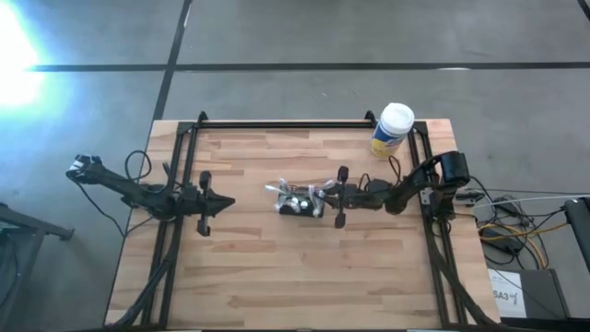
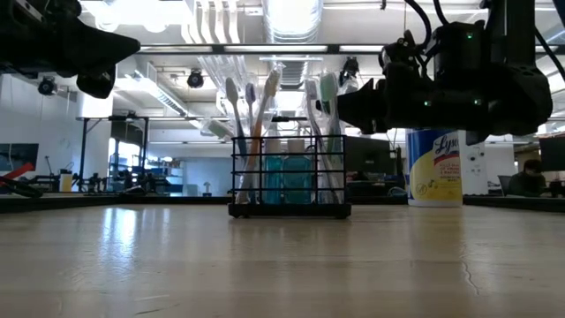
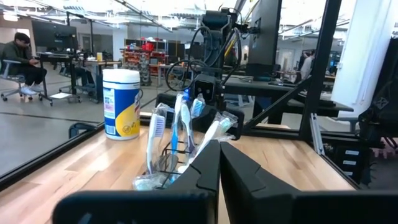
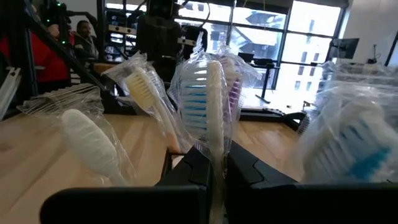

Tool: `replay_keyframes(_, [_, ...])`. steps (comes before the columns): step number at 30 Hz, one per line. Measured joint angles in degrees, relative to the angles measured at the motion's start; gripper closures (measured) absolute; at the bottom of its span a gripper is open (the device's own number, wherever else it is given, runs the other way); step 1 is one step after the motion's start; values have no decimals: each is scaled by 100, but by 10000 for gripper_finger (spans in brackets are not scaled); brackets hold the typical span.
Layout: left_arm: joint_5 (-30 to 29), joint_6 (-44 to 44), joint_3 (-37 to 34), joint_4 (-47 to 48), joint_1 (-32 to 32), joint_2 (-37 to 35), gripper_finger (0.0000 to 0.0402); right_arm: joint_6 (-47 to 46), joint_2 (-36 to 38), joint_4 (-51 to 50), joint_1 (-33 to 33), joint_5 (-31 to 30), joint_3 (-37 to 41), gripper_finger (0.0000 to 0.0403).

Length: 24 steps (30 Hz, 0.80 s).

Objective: Pick & Place toothbrushing station
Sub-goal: Put the blue toothbrush into the black mesh organizer

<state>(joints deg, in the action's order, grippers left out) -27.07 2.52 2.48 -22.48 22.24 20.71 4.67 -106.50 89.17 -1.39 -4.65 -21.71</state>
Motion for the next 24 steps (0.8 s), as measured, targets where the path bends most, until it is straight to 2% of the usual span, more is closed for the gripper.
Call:
replay_keyframes(4, [13, 48, 0, 1, 0, 0, 382, -227, -2, -18, -7, 24, -18, 382])
replay_keyframes(15, [32, 66, 0, 27, 0, 0, 381, -492, 40, -47, -2, 40, -20, 291])
replay_keyframes(24, [33, 77, 0, 39, 0, 2, 381, -580, 406, -77, 2, 62, -16, 264])
